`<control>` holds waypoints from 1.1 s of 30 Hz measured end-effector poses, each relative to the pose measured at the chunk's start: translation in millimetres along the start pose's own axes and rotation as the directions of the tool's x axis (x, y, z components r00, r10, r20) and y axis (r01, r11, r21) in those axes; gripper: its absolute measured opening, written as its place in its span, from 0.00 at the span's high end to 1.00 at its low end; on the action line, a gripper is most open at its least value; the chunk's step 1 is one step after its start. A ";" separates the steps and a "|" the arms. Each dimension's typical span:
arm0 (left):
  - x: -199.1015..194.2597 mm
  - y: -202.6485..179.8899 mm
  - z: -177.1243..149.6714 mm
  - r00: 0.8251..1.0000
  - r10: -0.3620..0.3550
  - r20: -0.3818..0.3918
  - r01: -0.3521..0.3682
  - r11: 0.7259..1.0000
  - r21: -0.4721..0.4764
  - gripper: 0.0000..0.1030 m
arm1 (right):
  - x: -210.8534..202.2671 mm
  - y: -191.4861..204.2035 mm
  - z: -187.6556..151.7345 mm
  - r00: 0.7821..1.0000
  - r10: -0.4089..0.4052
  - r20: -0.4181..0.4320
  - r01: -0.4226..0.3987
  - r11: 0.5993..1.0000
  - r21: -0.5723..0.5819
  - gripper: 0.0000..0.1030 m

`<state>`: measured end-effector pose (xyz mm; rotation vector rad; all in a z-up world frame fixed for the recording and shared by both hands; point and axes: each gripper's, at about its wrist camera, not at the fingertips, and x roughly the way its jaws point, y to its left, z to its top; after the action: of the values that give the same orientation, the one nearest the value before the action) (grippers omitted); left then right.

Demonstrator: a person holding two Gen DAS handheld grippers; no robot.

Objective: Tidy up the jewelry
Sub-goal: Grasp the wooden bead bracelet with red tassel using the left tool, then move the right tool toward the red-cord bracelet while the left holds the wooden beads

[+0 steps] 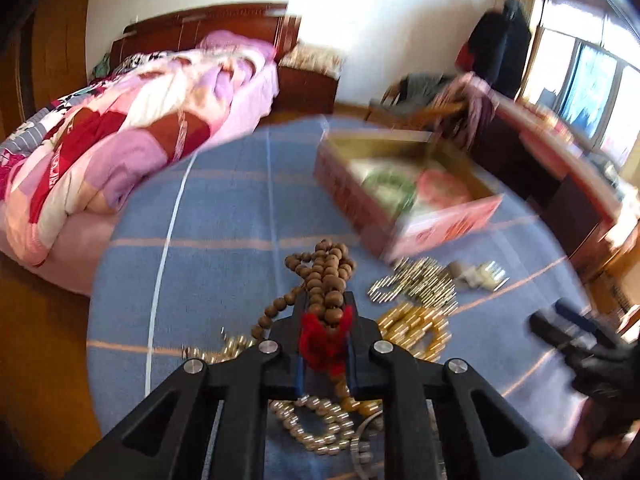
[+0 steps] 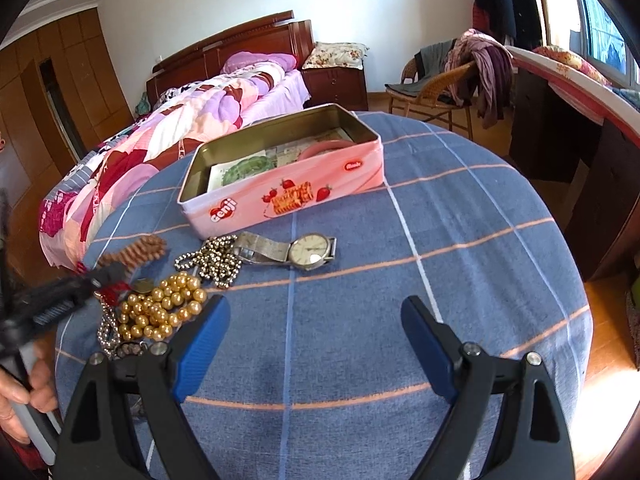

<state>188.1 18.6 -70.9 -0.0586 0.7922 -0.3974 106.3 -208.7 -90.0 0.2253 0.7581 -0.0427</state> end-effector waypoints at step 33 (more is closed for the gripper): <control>-37.7 0.2 21.1 0.951 -0.291 0.103 0.303 0.943 -0.134 0.87 | 5.9 34.1 31.4 0.951 0.298 -0.087 -0.310 0.930 -0.197 0.31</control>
<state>179.1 30.7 -30.4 -0.3353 0.7318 -0.6181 135.9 -182.0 -65.6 0.1417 0.7697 0.3383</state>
